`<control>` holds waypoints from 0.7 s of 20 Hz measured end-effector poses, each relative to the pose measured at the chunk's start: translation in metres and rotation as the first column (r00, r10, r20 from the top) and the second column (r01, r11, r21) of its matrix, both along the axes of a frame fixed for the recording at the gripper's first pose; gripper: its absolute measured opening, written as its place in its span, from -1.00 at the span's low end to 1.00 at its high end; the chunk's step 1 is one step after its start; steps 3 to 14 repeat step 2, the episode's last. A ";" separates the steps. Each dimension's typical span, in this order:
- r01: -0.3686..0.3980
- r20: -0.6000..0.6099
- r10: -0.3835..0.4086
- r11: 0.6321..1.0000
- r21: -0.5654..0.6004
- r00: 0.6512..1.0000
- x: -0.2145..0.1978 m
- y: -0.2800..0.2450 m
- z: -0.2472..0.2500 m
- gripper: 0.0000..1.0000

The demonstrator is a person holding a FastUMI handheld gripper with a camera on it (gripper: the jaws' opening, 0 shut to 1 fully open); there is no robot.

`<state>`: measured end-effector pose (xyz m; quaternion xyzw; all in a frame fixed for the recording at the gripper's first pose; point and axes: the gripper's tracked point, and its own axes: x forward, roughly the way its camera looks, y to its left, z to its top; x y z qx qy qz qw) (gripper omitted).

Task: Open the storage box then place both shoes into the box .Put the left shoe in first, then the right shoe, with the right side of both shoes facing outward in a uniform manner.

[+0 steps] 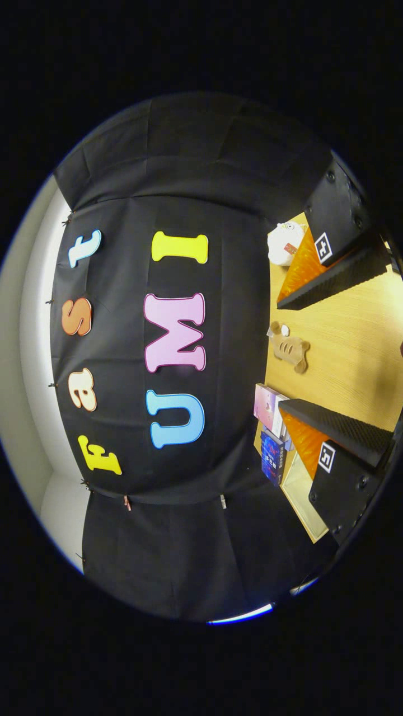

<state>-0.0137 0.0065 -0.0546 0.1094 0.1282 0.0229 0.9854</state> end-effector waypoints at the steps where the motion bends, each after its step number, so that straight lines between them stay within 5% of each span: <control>1: -0.008 0.005 0.008 1.000 0.001 1.000 0.000 0.000 0.000 0.98; 14: -0.019 0.008 0.019 1.000 0.005 1.000 0.000 0.001 0.001 0.98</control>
